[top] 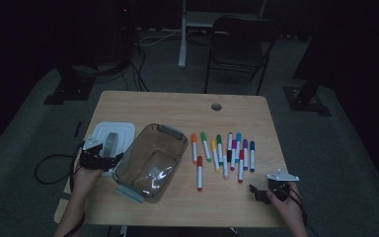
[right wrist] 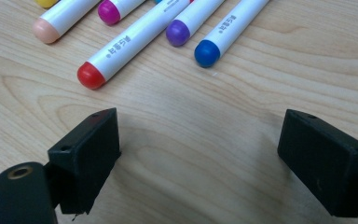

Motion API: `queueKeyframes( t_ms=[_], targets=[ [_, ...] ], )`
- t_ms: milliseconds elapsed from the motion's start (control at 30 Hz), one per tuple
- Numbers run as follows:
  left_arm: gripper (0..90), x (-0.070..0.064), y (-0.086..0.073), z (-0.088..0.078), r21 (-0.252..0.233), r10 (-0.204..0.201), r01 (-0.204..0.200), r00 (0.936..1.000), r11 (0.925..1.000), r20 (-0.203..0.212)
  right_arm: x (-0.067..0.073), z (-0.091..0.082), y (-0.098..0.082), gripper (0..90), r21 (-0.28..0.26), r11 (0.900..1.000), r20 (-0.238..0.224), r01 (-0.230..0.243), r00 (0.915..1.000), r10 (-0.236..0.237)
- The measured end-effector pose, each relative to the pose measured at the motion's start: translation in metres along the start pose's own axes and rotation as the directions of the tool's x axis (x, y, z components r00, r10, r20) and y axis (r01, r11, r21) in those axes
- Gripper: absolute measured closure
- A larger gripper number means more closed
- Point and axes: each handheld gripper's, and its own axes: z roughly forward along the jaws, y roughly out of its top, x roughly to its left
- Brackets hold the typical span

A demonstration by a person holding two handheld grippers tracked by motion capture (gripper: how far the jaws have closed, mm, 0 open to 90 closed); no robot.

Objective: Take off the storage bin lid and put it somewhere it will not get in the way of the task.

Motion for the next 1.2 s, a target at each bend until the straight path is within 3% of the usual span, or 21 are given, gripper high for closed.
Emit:
queueKeyframes(
  t_ms=[133, 367, 533, 633, 733, 1200],
  targets=[
    [0.4, -0.01, -0.007, -0.001, 0.014, 0.04, -0.04, 0.9989, 0.9991, 0.023, -0.004, 0.002, 0.002, 12.8, -0.001, 1.0, -0.007, 0.005, 1.0, -0.005],
    [0.6, -0.023, -0.017, -0.016, -0.007, 0.069, -0.068, 0.9958, 0.9976, 0.061, -0.007, 0.004, 0.004, 13.8, -0.005, 1.0, -0.021, 0.019, 0.9996, -0.019],
    [0.6, -0.042, -0.023, -0.024, -0.025, 0.105, -0.103, 0.9914, 0.9944, 0.079, -0.004, 0.006, 0.006, 11.3, 0.001, 1.0, -0.007, 0.005, 1.0, -0.005],
    [0.7, -0.053, -0.025, -0.027, -0.03, 0.14, -0.139, 0.9879, 0.9899, 0.066, -0.001, 0.008, 0.007, 11.2, 0.002, 1.0, 0.017, -0.018, 0.9997, 0.018],
    [0.7, -0.063, -0.026, -0.029, -0.044, 0.15, -0.146, 0.9845, 0.9882, 0.091, 0.001, 0.009, 0.009, 11.2, 0.001, 0.999, 0.038, -0.039, 0.9985, 0.039],
    [0.6, -0.109, -0.03, -0.024, -0.045, 0.187, -0.181, 0.9623, 0.9823, 0.198, -0.002, 0.012, 0.012, 11.3, 0.0, 1.0, 0.026, -0.03, 0.9992, 0.03]
  ],
)
